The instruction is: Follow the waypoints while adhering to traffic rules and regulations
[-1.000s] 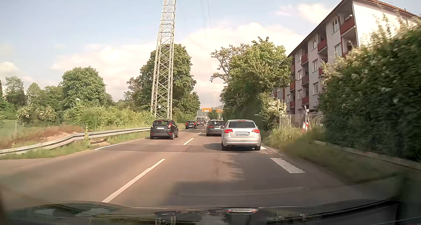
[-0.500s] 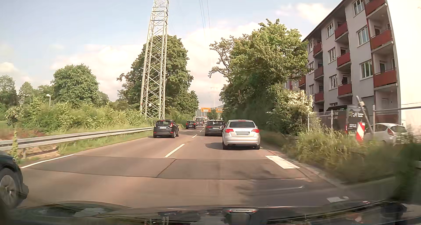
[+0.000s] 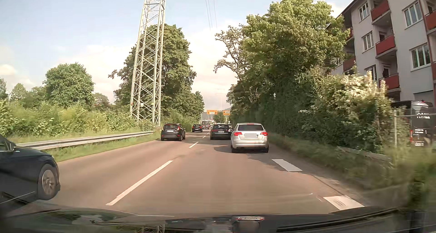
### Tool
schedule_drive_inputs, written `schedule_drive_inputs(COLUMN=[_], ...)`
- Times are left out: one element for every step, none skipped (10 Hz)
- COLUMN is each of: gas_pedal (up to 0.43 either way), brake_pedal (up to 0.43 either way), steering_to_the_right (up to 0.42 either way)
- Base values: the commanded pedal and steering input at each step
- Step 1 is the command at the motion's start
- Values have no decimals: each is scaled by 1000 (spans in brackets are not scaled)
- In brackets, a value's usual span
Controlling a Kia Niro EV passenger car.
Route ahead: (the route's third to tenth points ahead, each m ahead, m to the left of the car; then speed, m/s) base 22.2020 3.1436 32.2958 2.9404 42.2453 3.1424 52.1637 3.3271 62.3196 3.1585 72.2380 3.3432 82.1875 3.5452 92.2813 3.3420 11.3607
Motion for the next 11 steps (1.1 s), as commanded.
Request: schedule_drive_inputs(gas_pedal=[177, 177, 177, 177, 189, 189, 189, 189, 189, 189, 189], brake_pedal=[0, 0, 0, 0, 0, 0, 0, 0, 0, 0, 0], steering_to_the_right=[3, 2, 2, 2, 2, 2, 4, 7, 9, 9, 9])
